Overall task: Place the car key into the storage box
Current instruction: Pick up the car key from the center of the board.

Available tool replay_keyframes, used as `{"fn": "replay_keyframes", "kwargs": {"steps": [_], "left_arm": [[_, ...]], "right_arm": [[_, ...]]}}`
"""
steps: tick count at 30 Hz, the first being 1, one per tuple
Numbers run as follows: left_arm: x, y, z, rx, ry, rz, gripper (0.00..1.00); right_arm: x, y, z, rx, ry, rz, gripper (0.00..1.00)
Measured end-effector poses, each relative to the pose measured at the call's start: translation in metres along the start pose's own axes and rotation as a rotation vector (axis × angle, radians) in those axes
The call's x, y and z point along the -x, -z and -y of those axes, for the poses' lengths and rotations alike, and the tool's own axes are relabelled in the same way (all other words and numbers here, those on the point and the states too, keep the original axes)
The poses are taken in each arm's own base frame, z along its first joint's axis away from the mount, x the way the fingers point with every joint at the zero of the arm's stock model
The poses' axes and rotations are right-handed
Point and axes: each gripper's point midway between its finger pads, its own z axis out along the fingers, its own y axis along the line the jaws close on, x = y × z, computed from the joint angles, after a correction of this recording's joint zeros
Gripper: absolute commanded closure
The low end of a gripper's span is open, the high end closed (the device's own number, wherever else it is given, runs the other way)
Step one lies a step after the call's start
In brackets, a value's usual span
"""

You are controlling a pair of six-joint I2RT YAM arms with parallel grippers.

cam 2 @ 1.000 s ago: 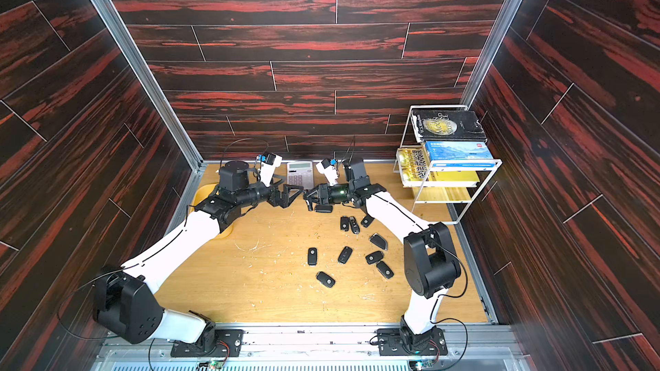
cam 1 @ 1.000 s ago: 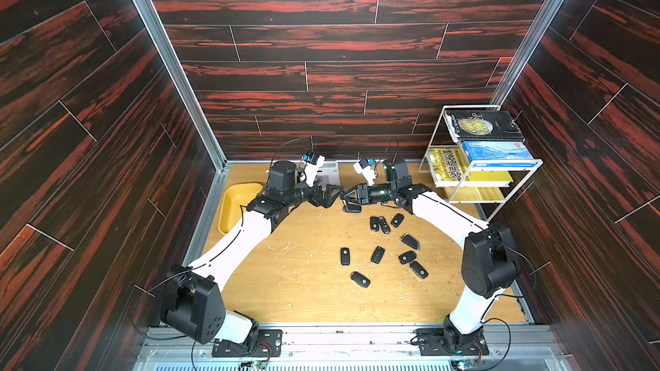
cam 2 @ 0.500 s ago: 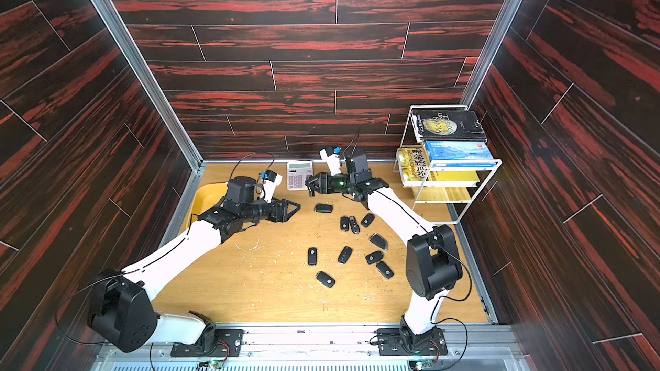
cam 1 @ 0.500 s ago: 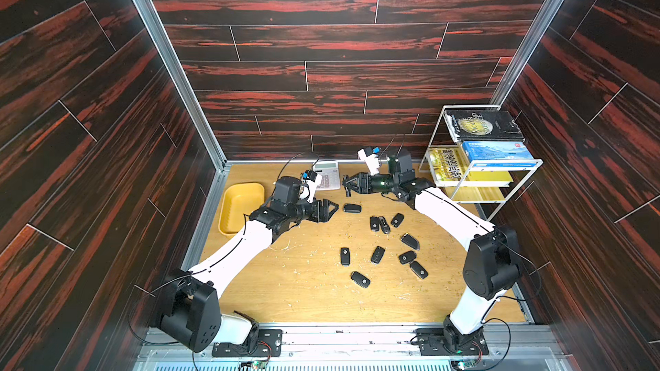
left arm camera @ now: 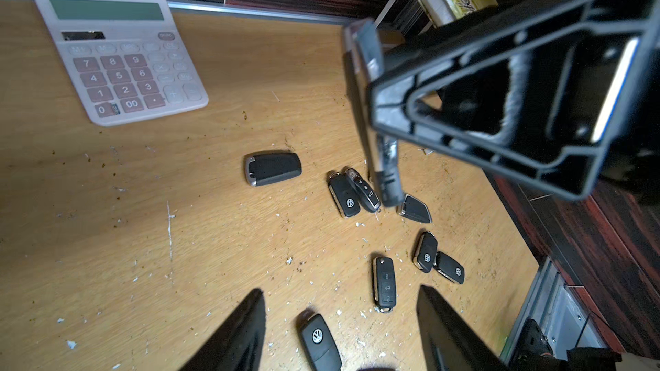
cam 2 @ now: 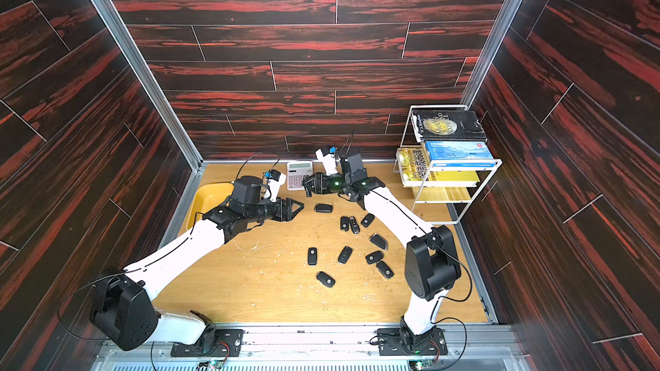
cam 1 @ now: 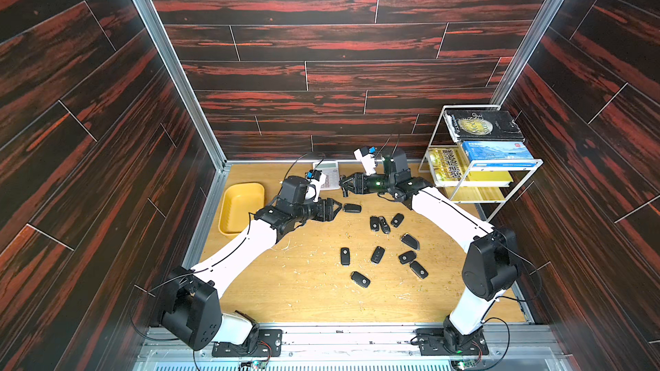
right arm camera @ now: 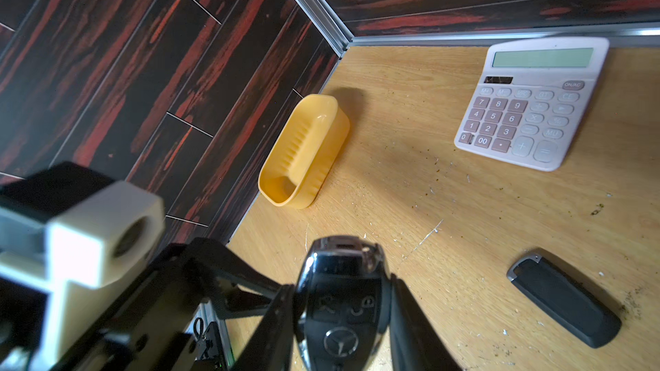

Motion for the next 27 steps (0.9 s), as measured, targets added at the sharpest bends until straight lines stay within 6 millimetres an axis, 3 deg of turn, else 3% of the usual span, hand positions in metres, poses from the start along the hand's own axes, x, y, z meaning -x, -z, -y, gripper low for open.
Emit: {"fn": "replay_keyframes", "kwargs": {"steps": [5,13,27], "left_arm": [[0.000,-0.005,0.007,-0.002,-0.013,-0.004,0.28],[0.001,-0.015,0.000,0.030,-0.004,-0.011,0.30],[0.011,-0.028,-0.003,0.048,0.056,0.010,0.43]], "right_arm": [[-0.003,-0.003,-0.003,-0.009,0.004,-0.003,0.70],[-0.006,-0.007,-0.009,-0.009,0.011,-0.009,0.70],[-0.012,0.003,-0.006,-0.044,0.005,0.007,0.71]]}}
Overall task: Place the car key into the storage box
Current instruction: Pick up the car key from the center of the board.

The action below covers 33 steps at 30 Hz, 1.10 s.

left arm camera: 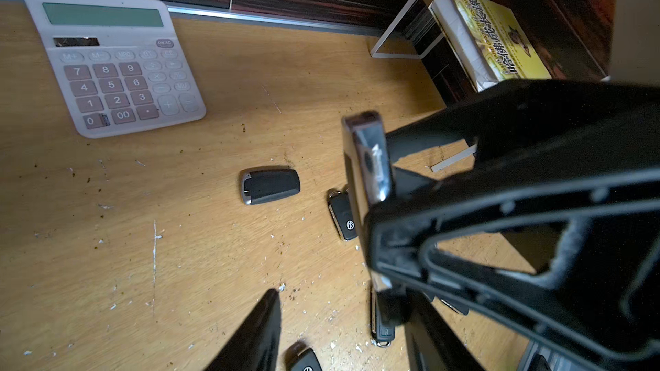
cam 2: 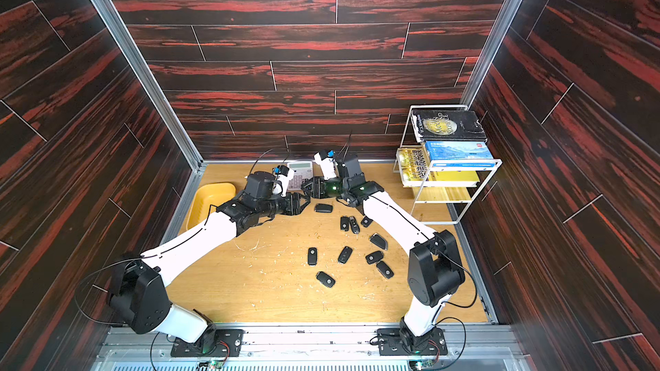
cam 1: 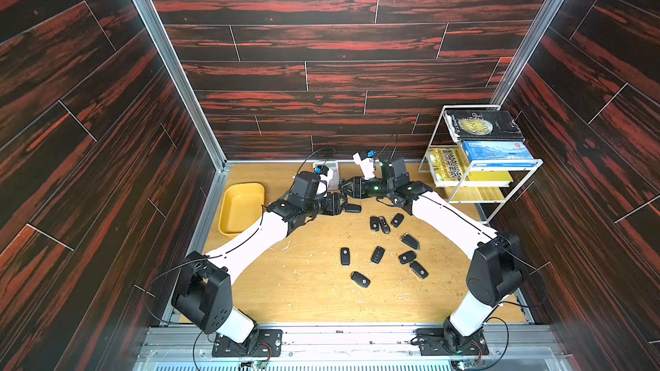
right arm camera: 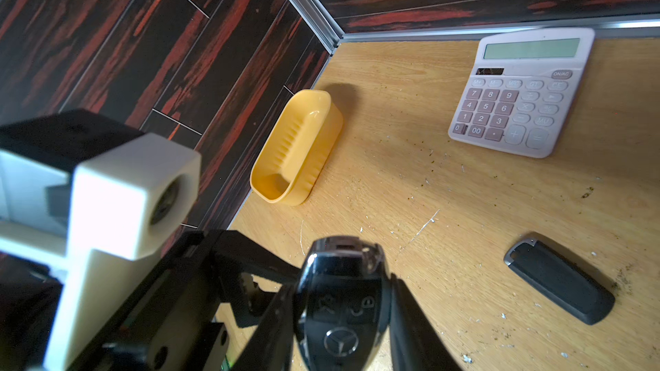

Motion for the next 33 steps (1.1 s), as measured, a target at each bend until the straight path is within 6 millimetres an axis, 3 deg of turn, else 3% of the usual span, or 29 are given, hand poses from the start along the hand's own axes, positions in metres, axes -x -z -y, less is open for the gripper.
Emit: {"fn": "replay_keyframes", "kwargs": {"steps": [4,10,23,33], "left_arm": [[0.002,-0.001,0.003,-0.008,0.021,0.010,0.46],[0.009,-0.002,0.011,-0.019,0.029,0.050,0.62],[0.001,-0.003,0.011,-0.028,0.006,0.121,0.63],[0.004,0.024,0.017,-0.035,-0.066,0.245,0.63]], "right_arm": [[0.002,0.002,-0.001,-0.004,0.003,0.008,0.71],[0.000,0.001,0.001,-0.009,-0.014,0.018,0.72],[0.006,0.002,-0.009,0.032,-0.103,0.030,0.72],[0.011,0.004,-0.023,0.098,-0.174,0.028,0.73]]}}
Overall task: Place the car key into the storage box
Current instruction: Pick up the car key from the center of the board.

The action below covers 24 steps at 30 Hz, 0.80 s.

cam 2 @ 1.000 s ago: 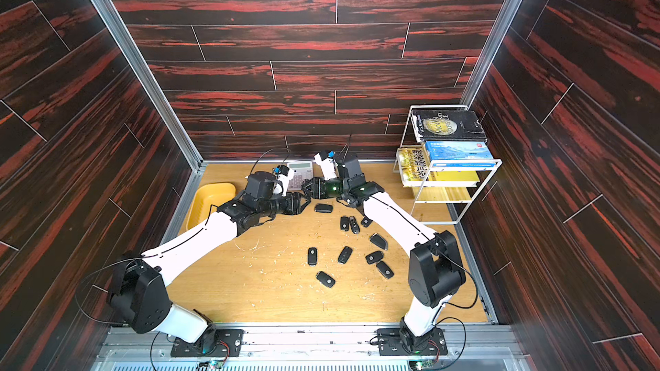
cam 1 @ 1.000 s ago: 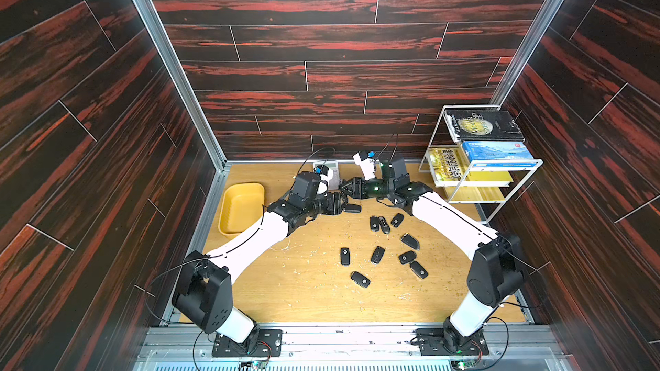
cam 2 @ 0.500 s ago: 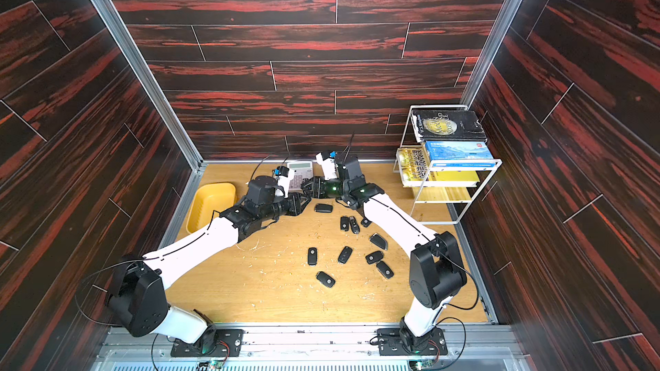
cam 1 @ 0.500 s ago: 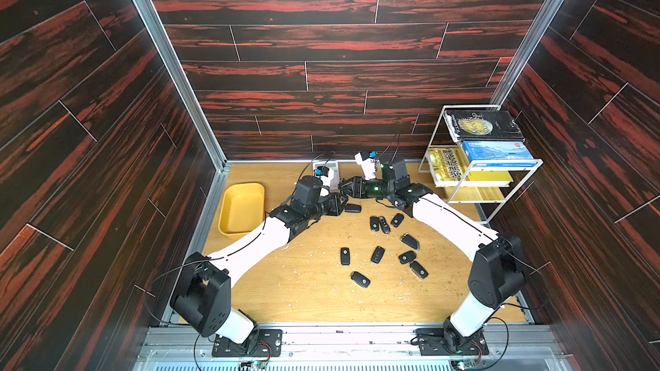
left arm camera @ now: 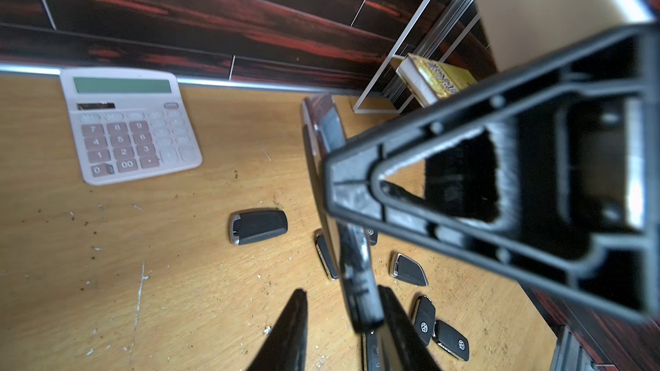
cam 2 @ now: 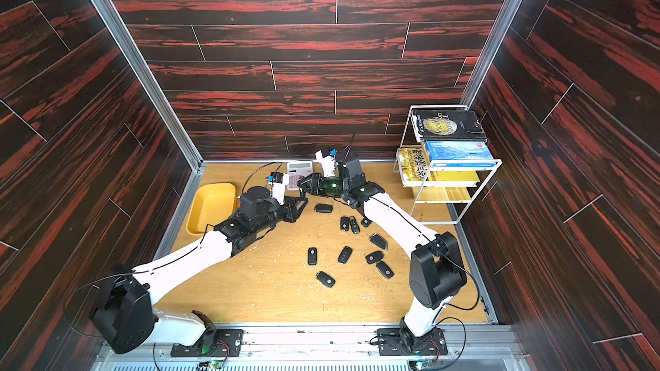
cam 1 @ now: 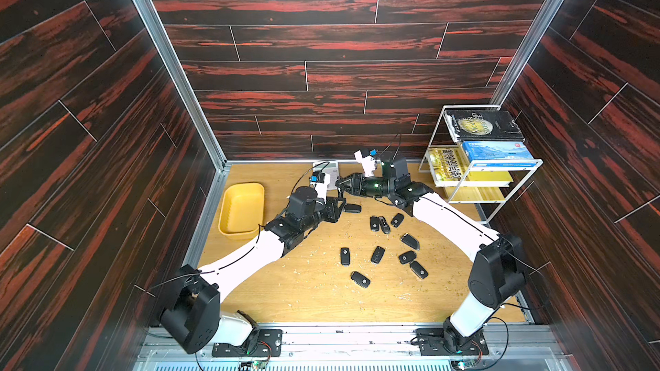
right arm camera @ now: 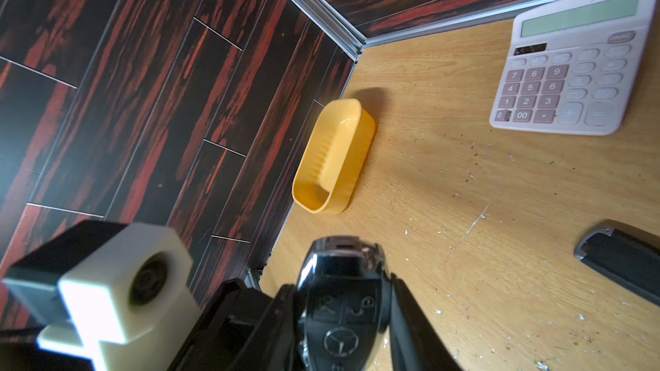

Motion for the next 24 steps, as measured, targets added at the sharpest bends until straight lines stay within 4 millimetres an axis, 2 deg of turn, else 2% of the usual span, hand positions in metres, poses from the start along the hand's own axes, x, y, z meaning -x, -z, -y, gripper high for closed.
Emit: {"fn": "replay_keyframes", "kwargs": {"steps": [6,16,24], "left_arm": [[0.012,0.006,0.005,-0.006,-0.037,0.051,0.63],[0.009,0.001,0.002,0.005,-0.044,0.046,0.62],[0.013,-0.002,0.001,0.011,-0.048,0.067,0.62]], "right_arm": [[0.000,0.000,-0.003,0.016,-0.023,-0.003,0.73],[0.004,0.000,-0.010,0.044,-0.036,0.006,0.73],[-0.001,-0.002,-0.006,0.046,-0.042,-0.004,0.73]]}}
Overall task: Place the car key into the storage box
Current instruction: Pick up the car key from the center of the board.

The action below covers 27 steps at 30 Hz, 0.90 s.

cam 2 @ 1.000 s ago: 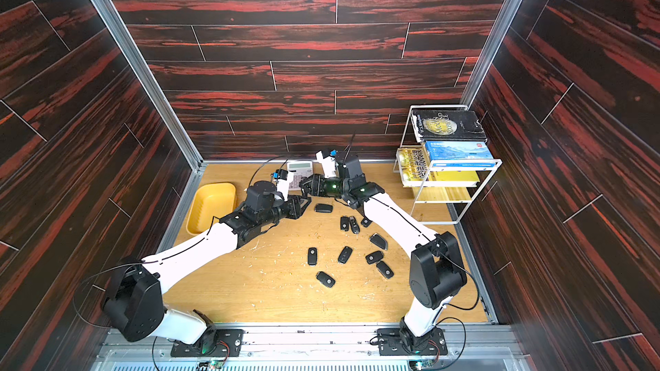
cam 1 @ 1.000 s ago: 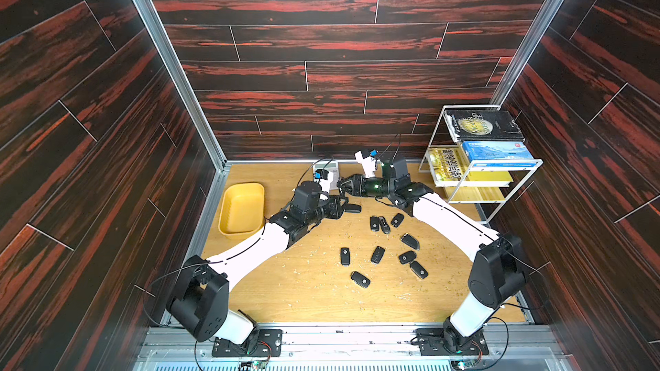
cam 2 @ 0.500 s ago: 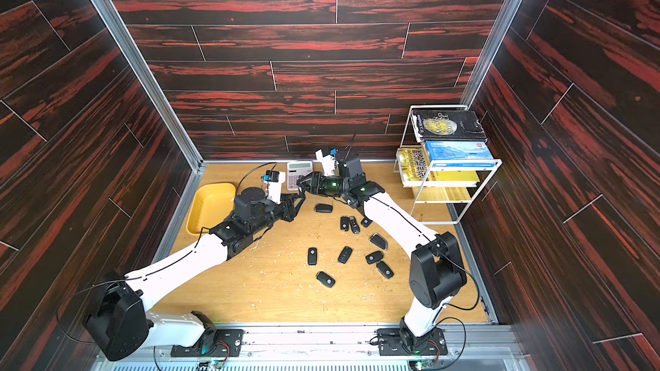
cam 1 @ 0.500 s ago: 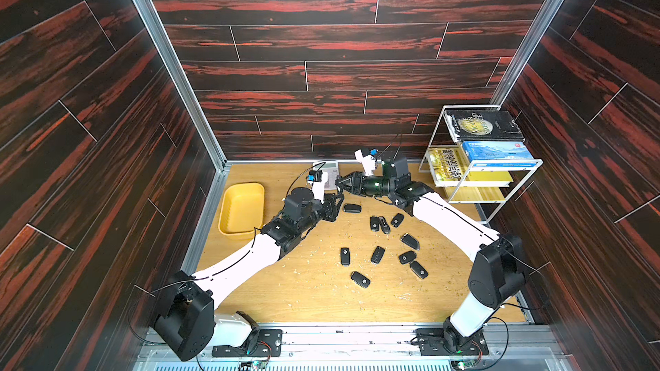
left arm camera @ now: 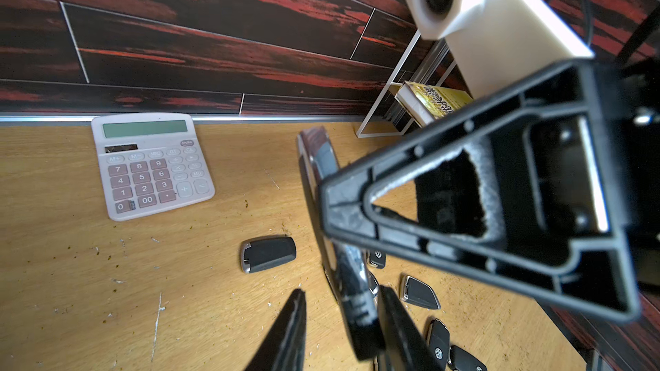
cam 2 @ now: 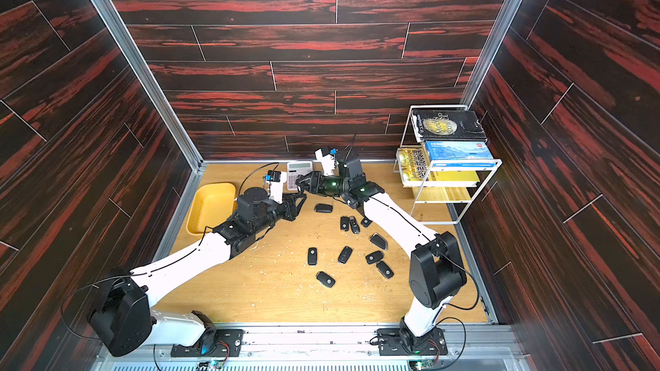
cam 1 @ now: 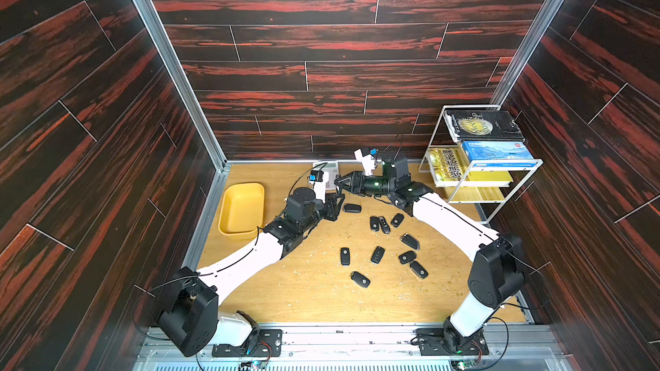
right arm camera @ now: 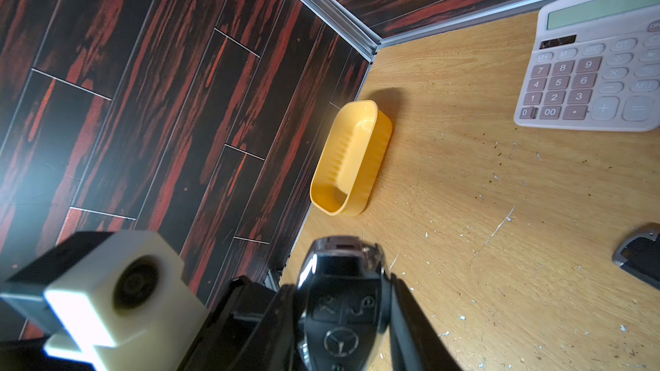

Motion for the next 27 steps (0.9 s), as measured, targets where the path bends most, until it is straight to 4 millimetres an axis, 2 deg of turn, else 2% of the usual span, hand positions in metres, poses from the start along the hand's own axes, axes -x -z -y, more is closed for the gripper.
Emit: {"fn": "replay_keyframes", "kwargs": {"steps": [10,17,20,26,27], "left_arm": [[0.008,-0.002,0.003,-0.002,-0.016,0.021,0.61],[-0.003,-0.010,-0.003,0.010,-0.015,-0.008,0.62],[-0.005,-0.012,-0.004,0.012,-0.016,-0.014,0.65],[-0.006,-0.012,-0.004,0.020,-0.015,-0.013,0.81],[-0.006,-0.012,-0.005,0.026,-0.017,-0.015,0.82]], "right_arm": [[-0.005,-0.001,0.006,-0.007,-0.015,-0.010,0.73],[-0.006,-0.001,0.006,-0.007,-0.015,-0.011,0.73],[-0.006,-0.001,0.006,-0.007,-0.015,-0.010,0.73],[-0.005,-0.001,0.006,-0.009,-0.015,-0.009,0.73],[-0.004,-0.001,0.007,-0.012,-0.016,-0.006,0.73]]}}
